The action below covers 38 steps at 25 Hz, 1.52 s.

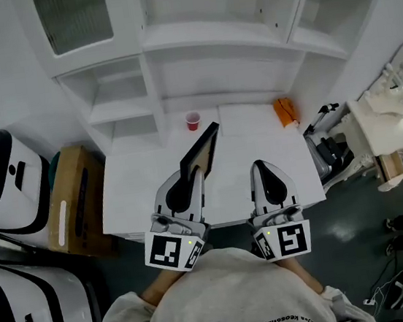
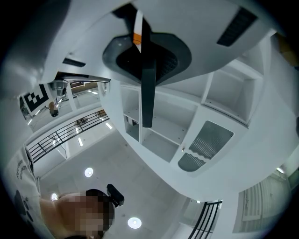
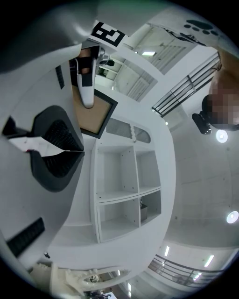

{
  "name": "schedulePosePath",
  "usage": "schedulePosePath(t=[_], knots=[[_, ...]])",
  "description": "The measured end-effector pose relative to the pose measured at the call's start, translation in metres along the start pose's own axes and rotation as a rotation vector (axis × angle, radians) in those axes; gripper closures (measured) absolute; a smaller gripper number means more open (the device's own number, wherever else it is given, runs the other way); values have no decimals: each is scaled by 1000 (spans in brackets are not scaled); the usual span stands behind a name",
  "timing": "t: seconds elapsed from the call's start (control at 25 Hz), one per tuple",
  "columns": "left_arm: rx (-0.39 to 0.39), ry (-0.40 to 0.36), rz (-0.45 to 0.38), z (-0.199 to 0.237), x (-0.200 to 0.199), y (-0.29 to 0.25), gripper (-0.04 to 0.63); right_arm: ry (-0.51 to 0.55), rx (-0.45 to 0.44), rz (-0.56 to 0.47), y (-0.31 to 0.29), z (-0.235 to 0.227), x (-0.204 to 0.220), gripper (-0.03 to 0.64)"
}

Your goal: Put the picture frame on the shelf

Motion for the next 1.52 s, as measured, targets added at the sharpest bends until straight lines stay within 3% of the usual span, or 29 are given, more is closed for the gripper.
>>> schedulePosePath(t=[0.6,1.52], knots=[[50,12,-36,22,16,-39,566,33,32,0,-21,-17,14,583],[59,-136,-61,31,10,-130,566,-11,-24,-93,-113,-83,10,583]])
Point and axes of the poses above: the fingertips, and each gripper's own axes: y backward along the fingers, z to its left, x out of its underside, the point moved 6 cm from there along y, backward along the fingers, and after that the axes turned 11 degrees about -z, right-handed, at the moved point
